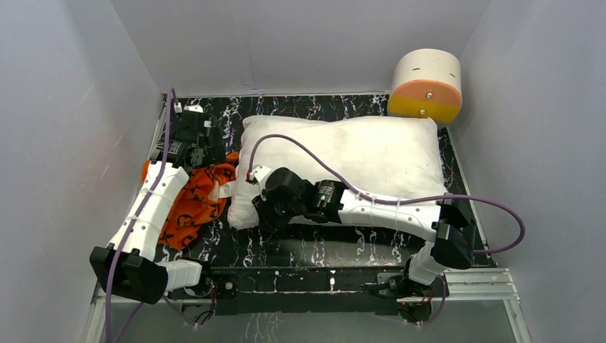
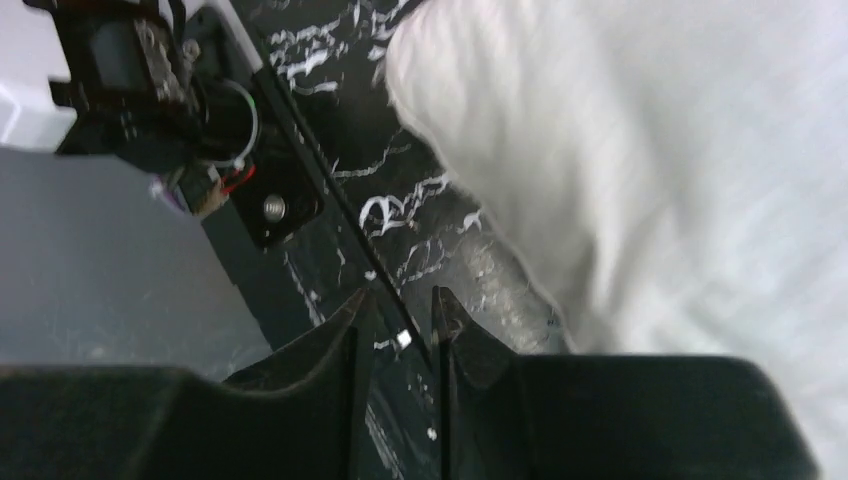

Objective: Remove the pillowcase from the pillow
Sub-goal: Adjust the pillowcase at the center of the board.

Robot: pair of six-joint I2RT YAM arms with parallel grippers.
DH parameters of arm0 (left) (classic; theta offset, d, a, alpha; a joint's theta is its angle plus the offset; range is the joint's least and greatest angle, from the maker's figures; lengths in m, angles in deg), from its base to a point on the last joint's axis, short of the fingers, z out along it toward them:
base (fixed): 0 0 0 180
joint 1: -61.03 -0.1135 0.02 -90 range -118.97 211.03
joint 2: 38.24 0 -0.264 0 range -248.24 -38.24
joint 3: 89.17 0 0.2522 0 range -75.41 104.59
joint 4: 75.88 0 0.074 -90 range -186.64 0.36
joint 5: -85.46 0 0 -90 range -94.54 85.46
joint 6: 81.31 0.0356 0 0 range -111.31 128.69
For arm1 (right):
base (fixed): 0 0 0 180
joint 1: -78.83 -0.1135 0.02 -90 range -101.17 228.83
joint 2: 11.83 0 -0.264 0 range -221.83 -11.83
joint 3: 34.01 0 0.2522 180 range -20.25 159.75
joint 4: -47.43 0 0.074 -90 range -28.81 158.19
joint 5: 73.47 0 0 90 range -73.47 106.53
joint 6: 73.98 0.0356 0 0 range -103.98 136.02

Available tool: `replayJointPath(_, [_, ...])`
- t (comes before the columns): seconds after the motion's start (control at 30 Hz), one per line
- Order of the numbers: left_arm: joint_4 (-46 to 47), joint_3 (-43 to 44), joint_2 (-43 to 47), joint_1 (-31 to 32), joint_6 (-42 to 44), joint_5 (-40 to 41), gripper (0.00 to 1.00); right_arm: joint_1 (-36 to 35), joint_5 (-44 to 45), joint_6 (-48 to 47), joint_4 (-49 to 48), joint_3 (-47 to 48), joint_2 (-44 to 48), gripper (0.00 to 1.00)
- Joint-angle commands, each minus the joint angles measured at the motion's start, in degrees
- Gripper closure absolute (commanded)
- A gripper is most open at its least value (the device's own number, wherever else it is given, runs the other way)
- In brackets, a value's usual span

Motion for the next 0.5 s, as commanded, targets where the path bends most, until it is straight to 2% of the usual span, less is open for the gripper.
replayJointPath(0.0, [2.8, 2.4, 3.4, -0.9, -2.3, -8.4, 0.02, -0.1, -0.2, -2.3, 5.0, 2.6, 5.3, 0.63])
replayJointPath(0.1, [4.8, 2.4, 3.6, -1.1, -3.8, -14.9, 0.02, -0.1, 14.4, -4.0, 4.7, 1.0, 12.8, 0.54])
replayJointPath(0.2, [9.3, -0.6, 4.7, -1.1, -6.0, -24.2, 0.02, 0.2, 30.9, -7.0, 5.9, -0.2, 21.3, 0.28])
replayJointPath(0.27, [12.8, -3.5, 5.3, -1.2, -7.0, -28.5, 0.02, 1.2, 40.3, -7.2, 8.8, 1.6, 24.4, 0.10])
replayJointPath(0.3, [14.1, -5.2, 5.2, -1.1, -7.3, -29.0, 0.02, 2.4, 44.0, -6.7, 10.2, 2.8, 25.6, 0.04])
replayJointPath(0.37, [15.5, -7.0, 4.3, -1.2, -7.6, -28.9, 0.02, 6.2, 47.2, -6.4, 12.7, 4.4, 27.4, 0.02])
replayJointPath(0.47, [15.4, -7.1, 1.6, -1.2, -8.8, -31.4, 0.02, 16.3, 44.9, -6.0, 17.1, 5.5, 27.8, 0.01])
